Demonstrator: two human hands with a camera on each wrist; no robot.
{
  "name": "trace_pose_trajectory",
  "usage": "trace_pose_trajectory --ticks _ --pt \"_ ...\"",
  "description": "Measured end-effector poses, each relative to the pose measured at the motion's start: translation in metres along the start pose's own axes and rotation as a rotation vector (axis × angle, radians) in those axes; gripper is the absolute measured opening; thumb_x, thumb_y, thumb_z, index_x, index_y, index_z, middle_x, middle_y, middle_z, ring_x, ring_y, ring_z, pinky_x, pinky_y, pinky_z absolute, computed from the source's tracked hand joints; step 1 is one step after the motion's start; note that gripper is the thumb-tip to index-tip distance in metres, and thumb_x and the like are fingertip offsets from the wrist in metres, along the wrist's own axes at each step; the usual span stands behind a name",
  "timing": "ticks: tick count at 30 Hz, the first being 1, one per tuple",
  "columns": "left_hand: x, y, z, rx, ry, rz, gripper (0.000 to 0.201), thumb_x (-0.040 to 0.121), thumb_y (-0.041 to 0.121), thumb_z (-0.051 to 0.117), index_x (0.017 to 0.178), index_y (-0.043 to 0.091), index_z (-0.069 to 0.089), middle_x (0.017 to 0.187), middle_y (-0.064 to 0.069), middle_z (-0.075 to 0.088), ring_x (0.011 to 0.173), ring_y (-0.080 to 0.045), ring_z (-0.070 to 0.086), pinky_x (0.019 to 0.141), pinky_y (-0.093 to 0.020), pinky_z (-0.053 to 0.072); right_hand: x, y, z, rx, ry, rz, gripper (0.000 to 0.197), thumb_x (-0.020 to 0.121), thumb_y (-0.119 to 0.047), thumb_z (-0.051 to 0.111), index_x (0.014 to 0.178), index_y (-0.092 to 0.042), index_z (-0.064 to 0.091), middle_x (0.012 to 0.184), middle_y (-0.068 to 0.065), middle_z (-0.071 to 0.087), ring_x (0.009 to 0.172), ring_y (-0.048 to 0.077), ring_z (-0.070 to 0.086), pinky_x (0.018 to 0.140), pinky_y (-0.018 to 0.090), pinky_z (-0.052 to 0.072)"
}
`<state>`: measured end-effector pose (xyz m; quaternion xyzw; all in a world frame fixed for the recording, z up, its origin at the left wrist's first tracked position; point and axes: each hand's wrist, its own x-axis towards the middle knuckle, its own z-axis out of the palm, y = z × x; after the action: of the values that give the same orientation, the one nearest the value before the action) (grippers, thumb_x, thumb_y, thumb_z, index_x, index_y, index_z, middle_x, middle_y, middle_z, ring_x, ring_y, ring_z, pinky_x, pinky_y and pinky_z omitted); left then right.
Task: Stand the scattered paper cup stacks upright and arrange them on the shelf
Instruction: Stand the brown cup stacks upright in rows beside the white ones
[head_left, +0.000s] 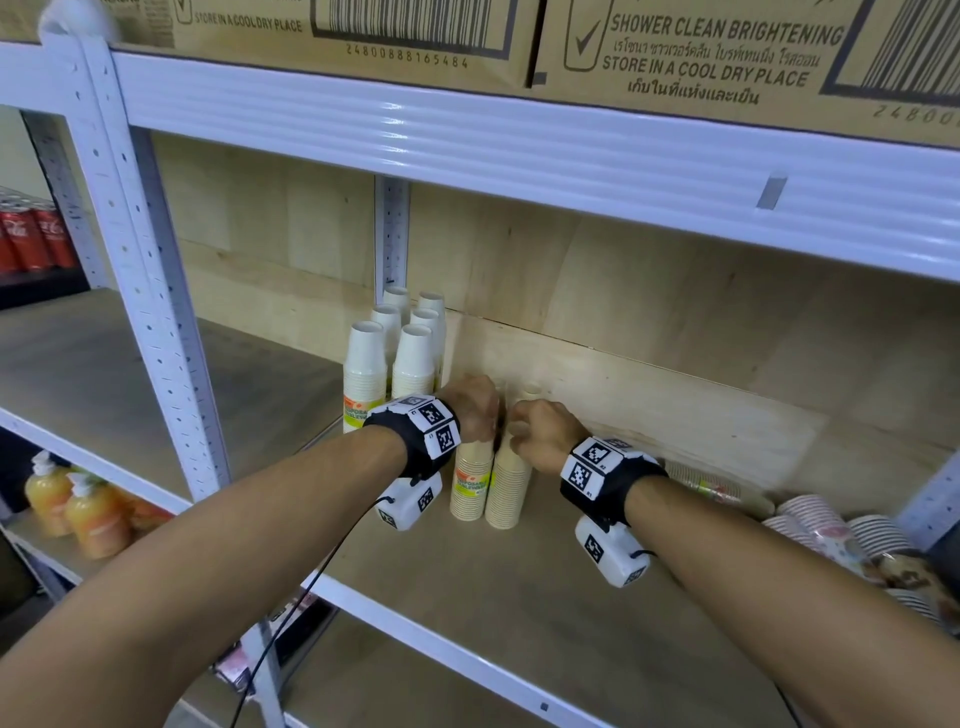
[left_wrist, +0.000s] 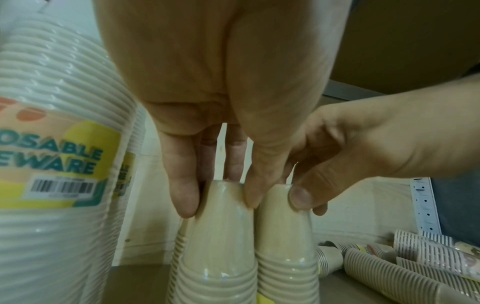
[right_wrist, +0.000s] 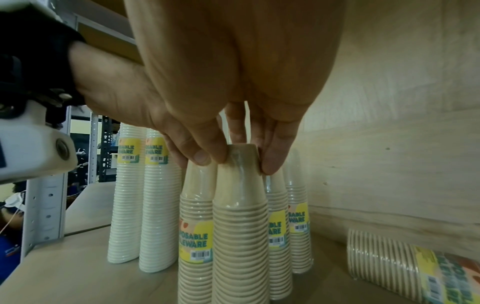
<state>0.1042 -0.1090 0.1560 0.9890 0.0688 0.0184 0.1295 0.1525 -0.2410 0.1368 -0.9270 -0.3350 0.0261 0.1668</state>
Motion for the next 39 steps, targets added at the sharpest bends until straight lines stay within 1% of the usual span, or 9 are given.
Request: trace_pose_trajectory --ticks 3,7,11,15,20,26,33,37,39 --pt "0.001 0.0 0.001 0.007 -0.001 -0.005 0.024 0.088 0.013 0.067 0.108 0.002 0.07 0.109 -0.012 0.069 0.1 -0.026 0.065 0.083 -0.033 0.056 -0.001 -0.002 -0.003 0.024 0.021 0.004 0.007 0.082 -0.011 0.058 0.085 -0.018 0.06 0.09 0.002 0.063 0.083 0.023 0.057 0.067 0.024 0.041" --pt "0.003 -0.002 0.002 0.002 -0.004 -0.012 0.024 0.086 0.014 0.068 0.107 0.002 0.071 0.107 -0.011 0.069 0.1 -0.026 0.066 0.085 -0.036 0.058 -0.004 -0.005 -0.005 0.05 0.087 0.078 0.033 0.083 -0.029 0.067 0.112 -0.013 0.063 0.102 0.004 0.062 0.095 0.026 0.062 0.074 0.029 0.047" --pt "0.003 -0.004 0.002 0.004 -0.006 0.006 0.024 0.087 0.014 0.068 0.106 0.001 0.071 0.108 -0.011 0.069 0.099 -0.026 0.066 0.086 -0.037 0.057 -0.001 -0.008 -0.003 -0.028 0.032 0.052 0.025 0.086 -0.017 0.062 0.108 -0.006 0.067 0.111 0.012 0.067 0.102 0.03 0.064 0.081 0.032 0.051" --pt "0.002 -0.005 0.001 -0.017 -0.008 0.011 0.02 0.085 0.013 0.068 0.102 0.003 0.072 0.104 -0.012 0.07 0.097 -0.026 0.066 0.083 -0.036 0.058 0.001 -0.01 -0.003 -0.023 0.004 -0.011 0.015 0.08 -0.006 0.058 0.093 -0.005 0.066 0.099 0.013 0.067 0.096 0.033 0.064 0.075 0.035 0.053" --pt "0.002 -0.006 0.001 0.004 -0.015 0.034 0.02 0.087 0.014 0.066 0.102 0.003 0.073 0.105 -0.011 0.07 0.099 -0.027 0.066 0.086 -0.039 0.057 0.003 -0.01 0.002 -0.008 0.072 0.013 0.025 0.083 -0.019 0.063 0.105 -0.009 0.068 0.109 0.011 0.068 0.1 0.032 0.065 0.078 0.033 0.054" --pt "0.003 -0.008 0.001 -0.017 -0.024 0.035 0.019 0.084 0.013 0.068 0.1 0.004 0.073 0.102 -0.011 0.07 0.097 -0.026 0.066 0.084 -0.036 0.057 0.008 -0.007 0.003 -0.025 0.001 -0.018 0.019 0.078 -0.003 0.061 0.096 -0.002 0.067 0.102 0.015 0.067 0.096 0.034 0.064 0.078 0.038 0.055" --pt "0.003 -0.006 0.001 -0.006 -0.026 0.031 0.02 0.087 0.014 0.066 0.104 0.004 0.072 0.107 -0.009 0.07 0.1 -0.025 0.065 0.086 -0.035 0.056 0.008 -0.006 0.004 -0.017 0.079 0.021 0.022 0.081 -0.014 0.062 0.101 -0.007 0.067 0.101 0.012 0.066 0.093 0.032 0.064 0.074 0.034 0.055" --pt "0.002 -0.005 -0.001 -0.007 -0.035 0.035 0.019 0.087 0.013 0.066 0.101 0.003 0.073 0.104 -0.012 0.07 0.098 -0.025 0.066 0.082 -0.033 0.055 0.012 -0.006 0.005 -0.024 0.036 0.001 0.008 0.079 -0.003 0.06 0.086 -0.003 0.065 0.098 0.016 0.067 0.093 0.034 0.064 0.072 0.034 0.052" --pt "0.002 -0.005 -0.002 -0.004 -0.038 0.037 0.019 0.087 0.012 0.066 0.102 0.001 0.072 0.104 -0.013 0.07 0.098 -0.026 0.066 0.082 -0.034 0.055 0.012 -0.006 0.006 -0.02 0.039 -0.012 0.013 0.078 -0.001 0.06 0.09 -0.001 0.066 0.098 0.016 0.067 0.093 0.034 0.063 0.071 0.035 0.052"
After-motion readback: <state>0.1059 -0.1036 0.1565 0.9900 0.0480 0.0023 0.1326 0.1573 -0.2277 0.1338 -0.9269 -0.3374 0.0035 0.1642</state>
